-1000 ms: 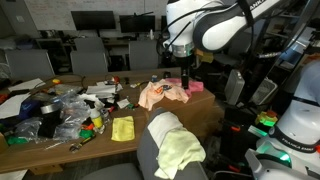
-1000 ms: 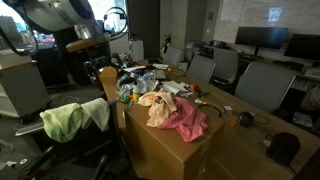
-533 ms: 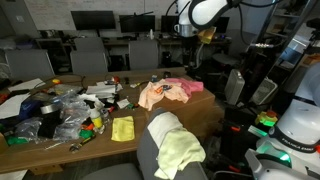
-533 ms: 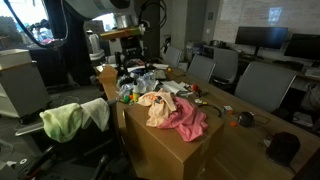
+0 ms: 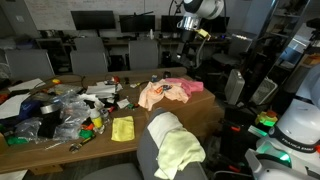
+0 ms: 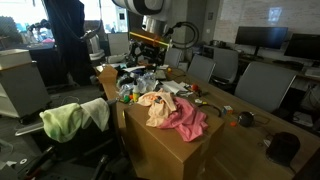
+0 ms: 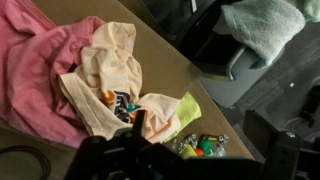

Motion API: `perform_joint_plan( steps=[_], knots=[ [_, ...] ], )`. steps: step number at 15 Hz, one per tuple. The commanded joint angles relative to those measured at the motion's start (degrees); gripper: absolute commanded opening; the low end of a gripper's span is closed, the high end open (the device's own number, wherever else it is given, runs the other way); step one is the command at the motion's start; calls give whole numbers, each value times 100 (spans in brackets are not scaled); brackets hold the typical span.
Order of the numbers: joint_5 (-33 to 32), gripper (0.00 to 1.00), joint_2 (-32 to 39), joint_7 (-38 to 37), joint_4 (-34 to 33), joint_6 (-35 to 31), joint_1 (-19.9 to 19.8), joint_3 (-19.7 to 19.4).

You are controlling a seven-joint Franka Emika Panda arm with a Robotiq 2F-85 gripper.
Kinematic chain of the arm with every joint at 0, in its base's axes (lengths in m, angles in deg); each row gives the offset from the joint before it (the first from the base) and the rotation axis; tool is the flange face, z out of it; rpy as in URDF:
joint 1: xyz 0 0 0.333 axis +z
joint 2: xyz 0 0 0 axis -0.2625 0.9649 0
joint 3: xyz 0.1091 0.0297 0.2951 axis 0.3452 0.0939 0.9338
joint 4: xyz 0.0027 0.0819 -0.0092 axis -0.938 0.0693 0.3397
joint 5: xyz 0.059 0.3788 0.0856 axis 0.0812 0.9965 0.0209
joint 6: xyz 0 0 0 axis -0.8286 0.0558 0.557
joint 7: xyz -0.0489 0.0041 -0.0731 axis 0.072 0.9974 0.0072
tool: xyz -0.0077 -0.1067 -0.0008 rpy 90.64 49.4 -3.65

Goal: Move the white and green towels and the peach and pink shirt to the backrest of the chair

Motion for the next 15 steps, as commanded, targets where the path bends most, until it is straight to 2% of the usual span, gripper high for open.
perform_joint_plan(
  steps=[1, 5, 9, 15],
  knots=[
    [608, 100, 645, 465, -546, 142, -285, 33],
    [265, 100, 1102, 30, -520, -634, -367, 130],
    [-312, 100, 1488, -563, -320, -1649, -268, 261],
    [-1357, 100, 2178, -1739, -369, -2347, -208, 312]
  ],
)
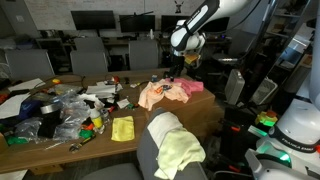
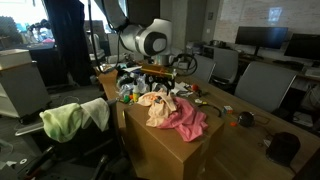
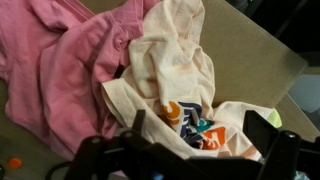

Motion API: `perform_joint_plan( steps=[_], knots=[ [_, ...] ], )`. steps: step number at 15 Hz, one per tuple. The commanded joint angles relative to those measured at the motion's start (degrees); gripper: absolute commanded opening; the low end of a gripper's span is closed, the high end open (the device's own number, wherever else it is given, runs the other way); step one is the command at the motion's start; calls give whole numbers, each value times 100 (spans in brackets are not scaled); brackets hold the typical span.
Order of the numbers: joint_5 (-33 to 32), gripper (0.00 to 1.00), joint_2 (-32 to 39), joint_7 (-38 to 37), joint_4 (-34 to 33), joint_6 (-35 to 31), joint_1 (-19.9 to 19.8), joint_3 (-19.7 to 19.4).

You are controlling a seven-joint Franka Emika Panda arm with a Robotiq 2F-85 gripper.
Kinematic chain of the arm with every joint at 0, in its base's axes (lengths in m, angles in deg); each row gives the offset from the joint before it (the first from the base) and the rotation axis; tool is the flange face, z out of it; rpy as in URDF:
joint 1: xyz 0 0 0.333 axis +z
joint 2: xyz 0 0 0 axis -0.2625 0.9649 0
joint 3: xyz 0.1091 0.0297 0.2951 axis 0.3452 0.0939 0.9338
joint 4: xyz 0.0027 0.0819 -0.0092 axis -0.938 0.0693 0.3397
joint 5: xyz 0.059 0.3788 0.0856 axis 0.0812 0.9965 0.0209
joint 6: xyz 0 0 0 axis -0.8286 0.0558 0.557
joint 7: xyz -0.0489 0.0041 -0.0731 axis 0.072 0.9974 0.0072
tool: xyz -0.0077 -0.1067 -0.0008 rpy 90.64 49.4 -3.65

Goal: Move the white and green towels and the peach and pink shirt to the backrest of the chair

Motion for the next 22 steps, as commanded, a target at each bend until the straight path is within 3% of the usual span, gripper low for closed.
perform_joint_plan(
  steps=[1, 6, 10, 22],
  knots=[
    [-645, 100, 395, -766, -112, -362, 59, -77],
    [-1193, 100, 818, -1427, -241, -423, 45, -204],
    [-1270, 100, 955, -1603, -299, -334, 22, -181],
    [-828, 100, 1275, -910, -637, 187, -500, 297]
  ],
)
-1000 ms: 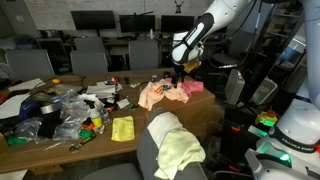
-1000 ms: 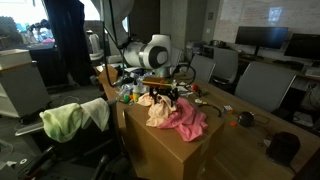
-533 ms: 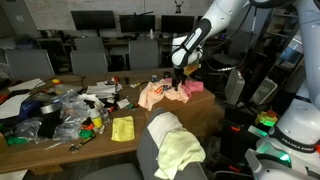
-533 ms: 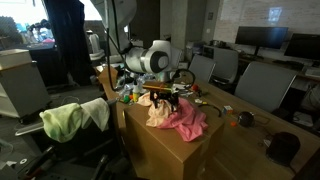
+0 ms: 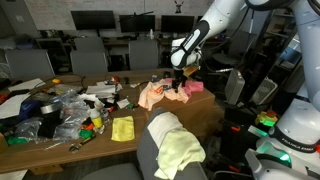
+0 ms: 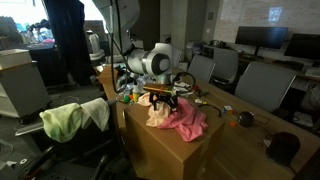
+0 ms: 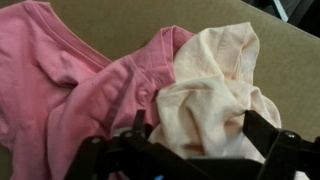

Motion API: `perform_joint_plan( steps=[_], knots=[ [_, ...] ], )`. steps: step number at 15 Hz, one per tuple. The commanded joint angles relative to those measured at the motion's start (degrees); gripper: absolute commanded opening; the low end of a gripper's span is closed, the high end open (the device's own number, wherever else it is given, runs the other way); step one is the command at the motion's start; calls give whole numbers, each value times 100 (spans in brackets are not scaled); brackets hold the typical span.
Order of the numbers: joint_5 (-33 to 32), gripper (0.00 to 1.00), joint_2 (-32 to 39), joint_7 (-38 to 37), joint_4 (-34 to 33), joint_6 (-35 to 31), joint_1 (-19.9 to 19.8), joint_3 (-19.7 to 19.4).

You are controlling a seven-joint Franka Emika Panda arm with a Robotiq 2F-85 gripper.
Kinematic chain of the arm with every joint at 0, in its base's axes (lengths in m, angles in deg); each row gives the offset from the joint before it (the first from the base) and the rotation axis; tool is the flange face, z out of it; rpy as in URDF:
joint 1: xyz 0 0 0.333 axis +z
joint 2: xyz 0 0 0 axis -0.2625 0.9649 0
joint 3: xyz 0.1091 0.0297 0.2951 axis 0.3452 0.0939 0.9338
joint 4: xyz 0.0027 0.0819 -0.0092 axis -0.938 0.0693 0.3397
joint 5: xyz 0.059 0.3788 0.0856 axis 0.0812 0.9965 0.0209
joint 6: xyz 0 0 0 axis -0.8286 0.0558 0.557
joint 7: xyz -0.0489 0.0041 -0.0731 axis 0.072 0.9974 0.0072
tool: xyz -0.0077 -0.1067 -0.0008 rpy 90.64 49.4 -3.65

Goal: Move the white and green towels and the peach and pink shirt to the backrest of the chair

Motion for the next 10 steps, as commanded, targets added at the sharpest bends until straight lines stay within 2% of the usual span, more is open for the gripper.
perform_joint_plan(
  steps=[1, 9, 10],
  knots=[
    [282, 100, 187, 619, -319, 337, -370, 297],
    [663, 100, 282, 1425, -549, 813, -746, 539],
    [693, 75, 285, 1461, -572, 868, -758, 545]
  ],
)
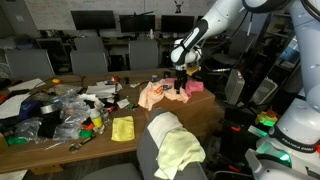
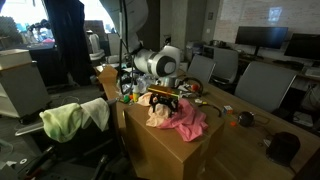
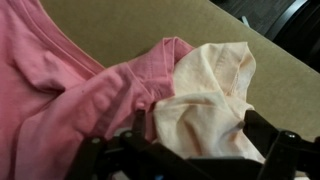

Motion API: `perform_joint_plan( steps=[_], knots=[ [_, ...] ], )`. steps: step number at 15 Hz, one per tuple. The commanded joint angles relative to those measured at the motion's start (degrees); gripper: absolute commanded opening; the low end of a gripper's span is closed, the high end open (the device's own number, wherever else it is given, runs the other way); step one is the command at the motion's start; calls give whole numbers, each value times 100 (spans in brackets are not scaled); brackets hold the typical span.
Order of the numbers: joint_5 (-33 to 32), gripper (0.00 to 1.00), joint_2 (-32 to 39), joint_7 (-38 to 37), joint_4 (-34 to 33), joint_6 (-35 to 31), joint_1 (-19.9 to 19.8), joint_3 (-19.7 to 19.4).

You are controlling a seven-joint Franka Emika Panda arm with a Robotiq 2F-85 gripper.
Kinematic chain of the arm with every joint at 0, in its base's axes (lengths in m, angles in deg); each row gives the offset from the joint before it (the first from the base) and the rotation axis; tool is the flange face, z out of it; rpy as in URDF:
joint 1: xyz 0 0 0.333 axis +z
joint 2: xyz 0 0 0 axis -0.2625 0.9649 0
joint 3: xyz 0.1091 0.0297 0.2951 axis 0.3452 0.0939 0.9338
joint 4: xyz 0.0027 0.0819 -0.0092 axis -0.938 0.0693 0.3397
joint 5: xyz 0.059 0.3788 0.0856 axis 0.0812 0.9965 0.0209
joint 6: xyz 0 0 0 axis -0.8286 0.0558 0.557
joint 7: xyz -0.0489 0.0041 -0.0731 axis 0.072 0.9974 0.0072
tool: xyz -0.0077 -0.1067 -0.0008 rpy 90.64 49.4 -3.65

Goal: Move the white and green towels and the peach and pink shirt to the backrest of the chair

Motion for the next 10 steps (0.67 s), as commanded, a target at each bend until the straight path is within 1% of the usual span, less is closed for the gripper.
perform_joint_plan(
  steps=[1, 2, 3, 9, 10],
  knots=[
    [186, 74, 88, 269, -259, 288, -138, 103],
    [192, 68, 94, 272, -282, 326, -136, 100],
    [194, 58, 100, 270, -301, 369, -132, 92],
    [199, 13, 103, 245, -370, 563, -125, 57],
    [189, 4, 55, 235, -333, 575, -121, 45]
  ],
)
